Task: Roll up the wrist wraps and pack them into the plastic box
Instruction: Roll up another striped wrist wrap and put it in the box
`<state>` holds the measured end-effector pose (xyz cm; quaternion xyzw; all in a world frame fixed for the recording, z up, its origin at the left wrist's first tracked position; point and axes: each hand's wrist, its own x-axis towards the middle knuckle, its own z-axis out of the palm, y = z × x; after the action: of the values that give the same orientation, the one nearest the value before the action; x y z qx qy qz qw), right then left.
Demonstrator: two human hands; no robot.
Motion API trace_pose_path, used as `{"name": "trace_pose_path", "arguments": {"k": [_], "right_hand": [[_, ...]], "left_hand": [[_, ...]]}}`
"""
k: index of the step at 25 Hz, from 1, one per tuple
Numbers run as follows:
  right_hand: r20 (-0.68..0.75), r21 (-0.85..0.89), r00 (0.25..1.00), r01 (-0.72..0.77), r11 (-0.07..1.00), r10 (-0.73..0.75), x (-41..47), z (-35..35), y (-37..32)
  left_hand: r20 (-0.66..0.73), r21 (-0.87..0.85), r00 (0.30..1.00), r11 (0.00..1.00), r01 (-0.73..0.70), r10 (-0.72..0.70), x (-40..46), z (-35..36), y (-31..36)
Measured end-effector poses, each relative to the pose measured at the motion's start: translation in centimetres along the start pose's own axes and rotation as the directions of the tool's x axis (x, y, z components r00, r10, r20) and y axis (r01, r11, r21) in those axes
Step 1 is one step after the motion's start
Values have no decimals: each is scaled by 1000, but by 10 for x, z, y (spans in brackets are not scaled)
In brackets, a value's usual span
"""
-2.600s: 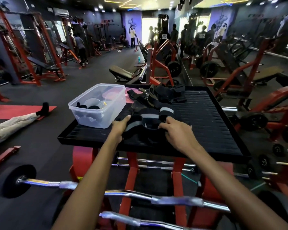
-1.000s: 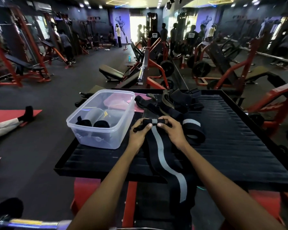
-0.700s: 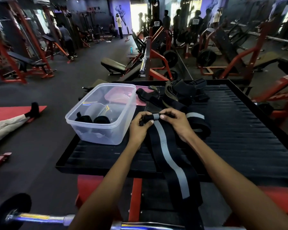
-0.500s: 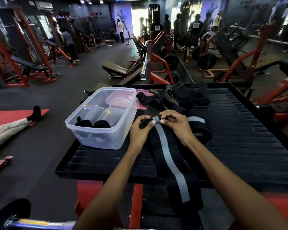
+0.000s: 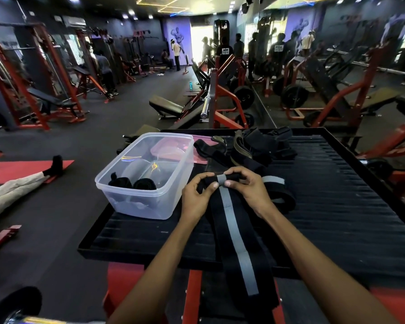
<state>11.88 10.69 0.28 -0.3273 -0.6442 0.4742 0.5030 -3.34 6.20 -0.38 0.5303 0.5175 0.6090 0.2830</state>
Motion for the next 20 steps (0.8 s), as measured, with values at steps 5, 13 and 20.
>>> {"name": "trace_pose_path", "arguments": {"k": [5, 13, 20], "right_hand": [[21, 47, 999, -47, 998, 46, -1, 1, -3], [54, 37, 999, 2, 999, -4, -5, -2, -6], [55, -16, 998, -14, 1000, 15, -5, -4, -10]], "left_hand": [[35, 21, 998, 999, -47, 46, -1, -1, 2], [48, 17, 998, 999, -50, 49, -2, -1, 3], [84, -14, 993, 996, -85, 86, -6, 0, 9]]}}
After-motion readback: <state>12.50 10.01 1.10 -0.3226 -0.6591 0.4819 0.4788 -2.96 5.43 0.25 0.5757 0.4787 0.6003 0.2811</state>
